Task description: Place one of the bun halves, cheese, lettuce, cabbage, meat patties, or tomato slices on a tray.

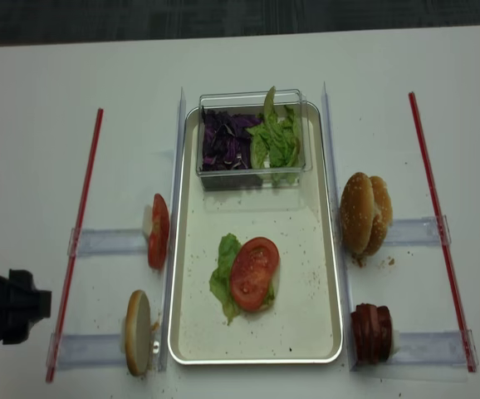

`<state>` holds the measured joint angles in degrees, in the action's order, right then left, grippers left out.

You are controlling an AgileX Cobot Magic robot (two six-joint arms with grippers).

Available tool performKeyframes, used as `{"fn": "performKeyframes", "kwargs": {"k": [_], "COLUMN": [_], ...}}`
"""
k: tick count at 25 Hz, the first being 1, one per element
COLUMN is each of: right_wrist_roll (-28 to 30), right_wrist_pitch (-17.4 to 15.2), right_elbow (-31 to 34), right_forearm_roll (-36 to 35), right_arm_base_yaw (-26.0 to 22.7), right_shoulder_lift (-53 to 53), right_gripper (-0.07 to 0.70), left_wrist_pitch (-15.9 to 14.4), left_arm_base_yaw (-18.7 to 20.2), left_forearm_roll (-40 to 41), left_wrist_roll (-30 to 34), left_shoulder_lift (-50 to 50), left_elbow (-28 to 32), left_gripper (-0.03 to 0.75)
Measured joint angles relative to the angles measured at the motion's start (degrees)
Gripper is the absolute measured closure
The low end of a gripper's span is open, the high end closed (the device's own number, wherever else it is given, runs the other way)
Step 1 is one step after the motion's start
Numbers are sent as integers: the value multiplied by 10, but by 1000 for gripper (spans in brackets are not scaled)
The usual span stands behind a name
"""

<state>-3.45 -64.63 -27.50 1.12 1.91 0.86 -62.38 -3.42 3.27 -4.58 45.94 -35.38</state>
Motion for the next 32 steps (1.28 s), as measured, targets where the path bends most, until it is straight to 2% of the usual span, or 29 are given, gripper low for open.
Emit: {"fn": "performKeyframes", "kwargs": {"k": [3, 8, 16, 32], "right_wrist_roll": [0, 0, 0, 0], "right_wrist_pitch": [0, 0, 0, 0], "right_elbow": [0, 0, 0, 0], "right_forearm_roll": [0, 0, 0, 0], "right_arm_base_yaw": [0, 0, 0, 0], "right_shoulder_lift": [0, 0, 0, 0], "right_gripper": [-48, -48, -48, -48], "left_wrist_pitch": [-19, -34, -43, -50], "left_arm_base_yaw": [0, 0, 0, 0], "left_forearm_roll": [-4, -6, -6, -6], "left_wrist_roll": [0, 0, 0, 1], "left_shoulder_lift": [-49, -111, -206, -423], "left_elbow": [7, 10, 71, 73], "left_gripper": [244, 244, 244, 244]}}
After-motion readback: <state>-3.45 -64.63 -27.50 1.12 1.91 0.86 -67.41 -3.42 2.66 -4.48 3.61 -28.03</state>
